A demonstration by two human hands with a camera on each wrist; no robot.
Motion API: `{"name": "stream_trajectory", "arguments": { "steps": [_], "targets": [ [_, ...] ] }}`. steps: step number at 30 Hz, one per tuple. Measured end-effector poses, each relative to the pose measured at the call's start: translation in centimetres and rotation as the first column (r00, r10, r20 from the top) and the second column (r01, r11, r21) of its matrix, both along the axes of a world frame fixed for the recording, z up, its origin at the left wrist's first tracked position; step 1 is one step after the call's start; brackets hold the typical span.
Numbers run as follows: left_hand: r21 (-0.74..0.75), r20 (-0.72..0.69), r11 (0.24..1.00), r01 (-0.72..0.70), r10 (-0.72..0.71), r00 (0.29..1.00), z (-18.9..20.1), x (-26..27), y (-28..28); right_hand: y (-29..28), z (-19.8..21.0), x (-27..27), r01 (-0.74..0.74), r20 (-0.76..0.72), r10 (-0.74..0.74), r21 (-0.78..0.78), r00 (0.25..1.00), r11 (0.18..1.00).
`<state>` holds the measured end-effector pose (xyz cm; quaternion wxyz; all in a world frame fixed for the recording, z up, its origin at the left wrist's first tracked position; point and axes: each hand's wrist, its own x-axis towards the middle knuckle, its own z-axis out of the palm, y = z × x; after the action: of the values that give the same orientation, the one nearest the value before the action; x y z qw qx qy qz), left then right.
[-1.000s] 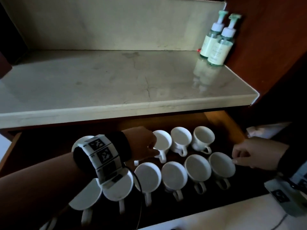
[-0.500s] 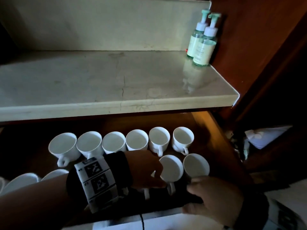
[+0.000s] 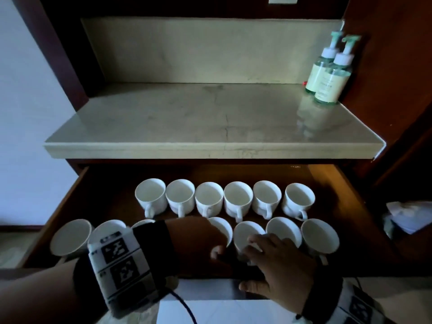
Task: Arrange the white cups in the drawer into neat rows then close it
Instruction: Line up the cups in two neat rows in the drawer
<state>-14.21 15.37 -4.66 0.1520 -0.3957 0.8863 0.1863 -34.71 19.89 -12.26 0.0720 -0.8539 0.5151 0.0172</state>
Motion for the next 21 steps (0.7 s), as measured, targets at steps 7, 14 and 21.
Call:
{"name": "stream_trajectory", "arguments": {
  "steps": [7,14,21],
  "targets": [
    [0.037,-0.101,0.989,-0.142,0.145,0.984,-4.8,6.8,2.9,0.2,0.9,3.3,0.069,-0.006,-0.069,0.019,0.998,0.997],
    [-0.086,-0.240,0.962,-0.258,0.232,0.943,-6.9,9.3,4.6,0.5,1.1,5.2,0.066,0.001,-0.066,0.123,0.998,0.990],
    [-0.324,-0.260,0.906,-0.274,0.193,0.946,-7.6,10.1,5.6,0.9,0.9,5.7,0.148,-0.019,-0.147,0.084,0.989,0.985]
  ]
}}
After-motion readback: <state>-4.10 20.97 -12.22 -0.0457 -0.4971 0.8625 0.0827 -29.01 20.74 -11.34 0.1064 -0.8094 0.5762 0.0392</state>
